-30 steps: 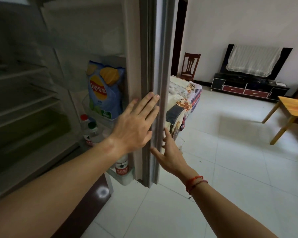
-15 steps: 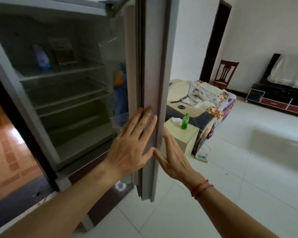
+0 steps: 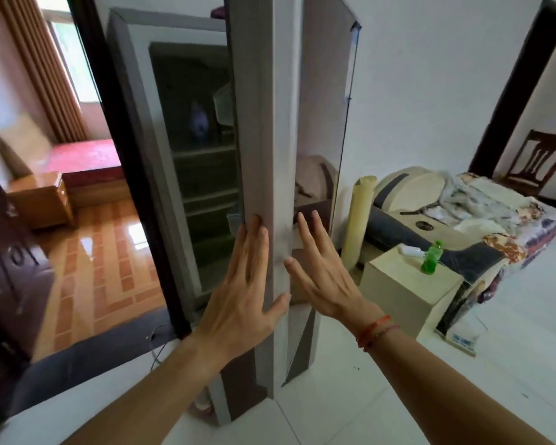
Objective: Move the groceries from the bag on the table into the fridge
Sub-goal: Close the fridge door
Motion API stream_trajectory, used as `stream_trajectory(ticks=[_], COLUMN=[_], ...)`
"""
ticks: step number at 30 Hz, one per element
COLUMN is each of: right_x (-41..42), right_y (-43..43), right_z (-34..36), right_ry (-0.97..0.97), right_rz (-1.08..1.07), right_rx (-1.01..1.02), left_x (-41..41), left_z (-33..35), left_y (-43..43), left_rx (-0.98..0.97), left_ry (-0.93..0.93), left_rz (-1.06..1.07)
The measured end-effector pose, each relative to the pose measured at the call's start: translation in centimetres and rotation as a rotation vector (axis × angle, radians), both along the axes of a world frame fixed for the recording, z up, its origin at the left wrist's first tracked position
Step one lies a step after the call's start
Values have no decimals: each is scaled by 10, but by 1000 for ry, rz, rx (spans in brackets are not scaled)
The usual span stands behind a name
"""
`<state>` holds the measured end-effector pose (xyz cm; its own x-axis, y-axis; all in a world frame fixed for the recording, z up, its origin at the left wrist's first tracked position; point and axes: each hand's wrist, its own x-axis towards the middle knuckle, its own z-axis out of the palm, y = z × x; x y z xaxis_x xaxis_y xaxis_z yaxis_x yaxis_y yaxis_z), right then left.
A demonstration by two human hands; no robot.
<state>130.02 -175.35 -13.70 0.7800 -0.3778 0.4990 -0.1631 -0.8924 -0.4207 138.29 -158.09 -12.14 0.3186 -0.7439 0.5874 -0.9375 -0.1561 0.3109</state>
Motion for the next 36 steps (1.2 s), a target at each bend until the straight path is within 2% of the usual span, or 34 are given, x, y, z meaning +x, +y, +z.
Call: stream_trajectory(ticks=[6,11,18,29,36], right_x=[64,105,161,242,259], right_y=[4,3,7,21,20], right_z=[3,7,12,16,9], right_ry=[5,33,82,159,153], right_rz=[80,94,88,-11,-25], right_rx=[-58,-104,-126,-148,-162], left_x=[38,74,124,210,222], left_z=[2,0,3,15,10], left_y=[15,14,5,-13,-19], left_rx=[19,-88,-222,-310,-303], left_ry=[224,417,541,728,675], left_rz=[88,113,223,292,325])
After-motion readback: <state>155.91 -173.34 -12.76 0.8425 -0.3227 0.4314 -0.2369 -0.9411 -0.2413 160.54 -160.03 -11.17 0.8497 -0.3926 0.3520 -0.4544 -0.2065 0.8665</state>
